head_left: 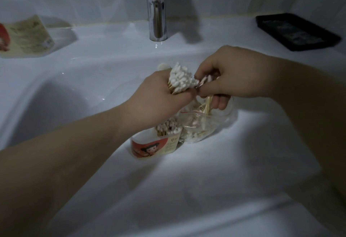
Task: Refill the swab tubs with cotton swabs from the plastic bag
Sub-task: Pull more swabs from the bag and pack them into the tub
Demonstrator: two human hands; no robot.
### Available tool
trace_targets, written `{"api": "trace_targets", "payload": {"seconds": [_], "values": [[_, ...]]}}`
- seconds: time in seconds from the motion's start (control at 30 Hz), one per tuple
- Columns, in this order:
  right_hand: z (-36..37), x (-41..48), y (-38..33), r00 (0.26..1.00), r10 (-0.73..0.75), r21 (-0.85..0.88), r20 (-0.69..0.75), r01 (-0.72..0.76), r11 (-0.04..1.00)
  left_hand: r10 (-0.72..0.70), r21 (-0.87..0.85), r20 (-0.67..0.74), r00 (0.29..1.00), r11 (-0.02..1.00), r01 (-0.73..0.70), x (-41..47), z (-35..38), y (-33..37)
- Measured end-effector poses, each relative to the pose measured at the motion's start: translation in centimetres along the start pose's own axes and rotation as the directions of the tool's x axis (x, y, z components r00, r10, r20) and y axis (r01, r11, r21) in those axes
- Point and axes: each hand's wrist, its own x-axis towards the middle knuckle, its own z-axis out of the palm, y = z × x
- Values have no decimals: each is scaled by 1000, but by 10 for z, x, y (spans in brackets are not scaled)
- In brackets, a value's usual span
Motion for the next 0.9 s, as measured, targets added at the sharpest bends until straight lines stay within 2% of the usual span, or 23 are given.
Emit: {"api": "trace_targets", "payload": {"seconds": [0.23, 0.4, 0.5, 0.6, 0.77, 0.9], "values": [[5, 5, 1, 1000, 13, 136, 9, -14, 991, -2, -12, 76, 997, 1000, 3, -2, 7, -4], [-2, 3, 4, 999, 35, 28, -9, -35, 999, -59, -61, -27, 998, 996, 57, 3, 7, -9], [-5, 2, 5, 999, 37, 32, -36, -36, 999, -54, -119, -93, 994, 992, 42, 5, 5, -8], [-1, 1, 4, 999, 38, 1, 11, -38, 999, -49, -197, -148, 988, 980, 19, 7, 2, -6], [7, 4, 4, 999, 24, -71, 46, -21, 997, -61, -343, -122, 991, 939, 16, 8, 4, -5], [2, 3, 6, 999, 44, -52, -2, -44, 998, -132, -379, -184, 974, 924, 53, 10, 1, -7]]}}
